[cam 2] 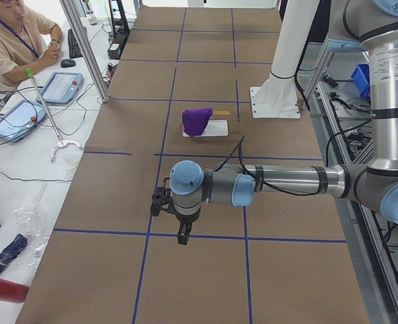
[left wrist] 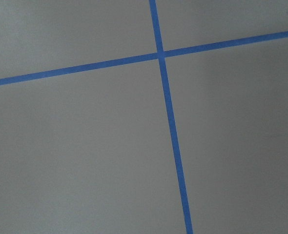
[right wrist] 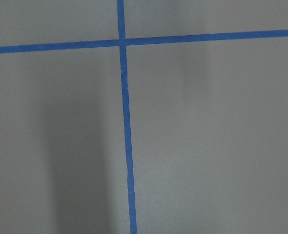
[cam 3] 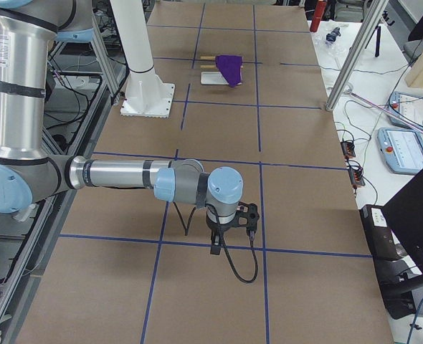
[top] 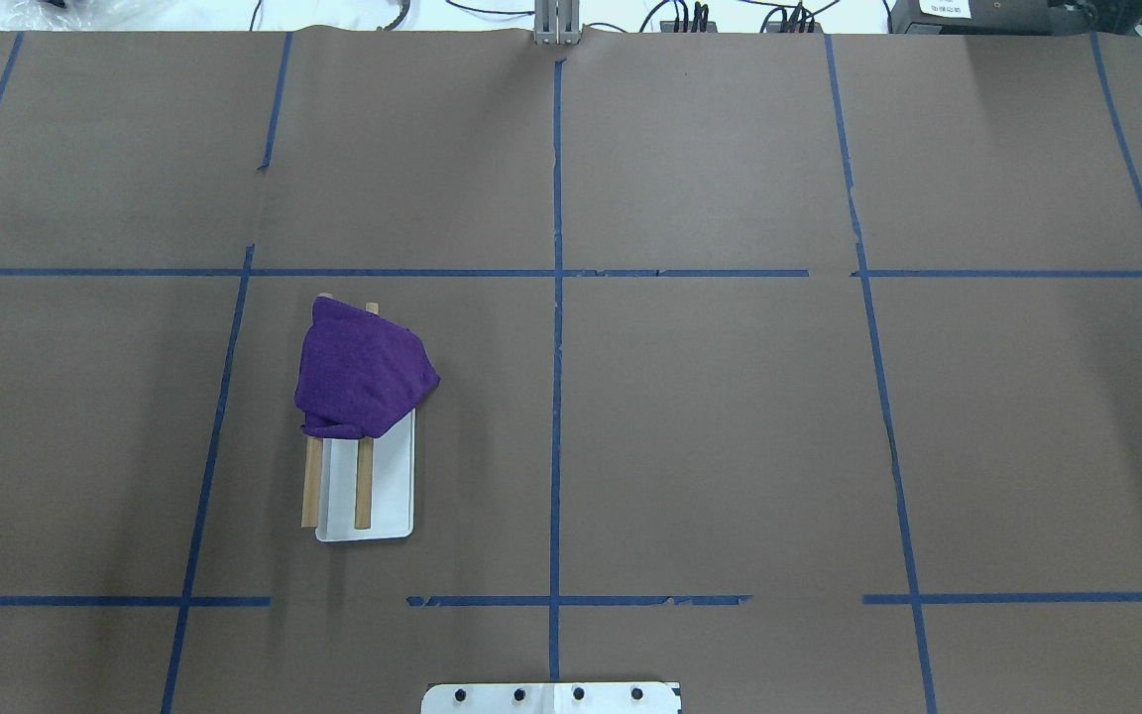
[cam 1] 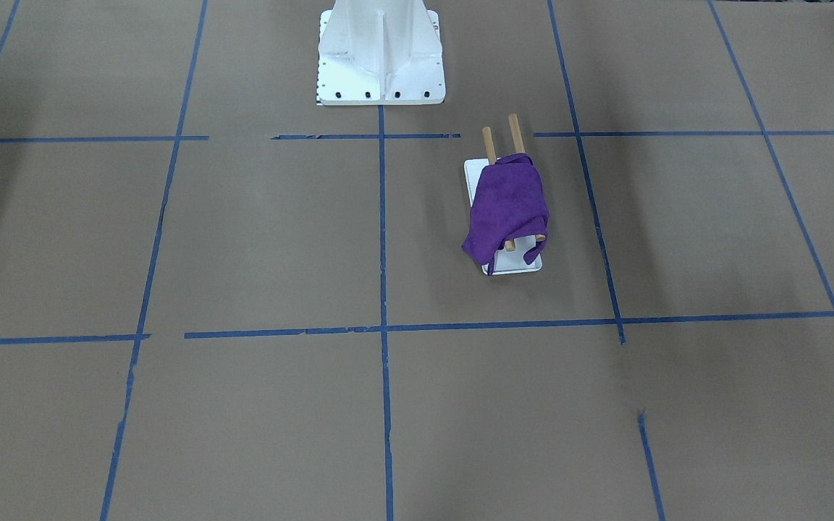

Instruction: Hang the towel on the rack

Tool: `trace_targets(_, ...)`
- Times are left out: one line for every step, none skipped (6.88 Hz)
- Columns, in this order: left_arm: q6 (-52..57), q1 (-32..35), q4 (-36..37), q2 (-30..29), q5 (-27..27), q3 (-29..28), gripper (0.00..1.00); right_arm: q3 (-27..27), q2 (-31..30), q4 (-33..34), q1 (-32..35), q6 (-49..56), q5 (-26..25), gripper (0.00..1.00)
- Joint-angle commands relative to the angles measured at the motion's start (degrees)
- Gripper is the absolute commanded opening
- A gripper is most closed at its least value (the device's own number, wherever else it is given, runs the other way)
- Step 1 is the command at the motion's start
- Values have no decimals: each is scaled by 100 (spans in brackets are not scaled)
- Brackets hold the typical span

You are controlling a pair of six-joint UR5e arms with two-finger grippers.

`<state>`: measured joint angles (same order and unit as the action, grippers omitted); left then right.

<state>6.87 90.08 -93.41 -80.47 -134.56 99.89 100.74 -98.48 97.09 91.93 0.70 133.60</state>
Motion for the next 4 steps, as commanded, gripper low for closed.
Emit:
trace_targets(-10,9,-10,-13,0,4,100,7,5,3,0,-8,8,100)
trace_targets(-10,1,-10,-13,0,13,100,-2,5,3,0,0,8,100)
trace_targets(-10,9,-1,-13,0,21,100,-2,5,3,0,1,8,100)
trace_targets(-10,10,-10,-4,0,30,100,-2,5,3,0,1,8,100)
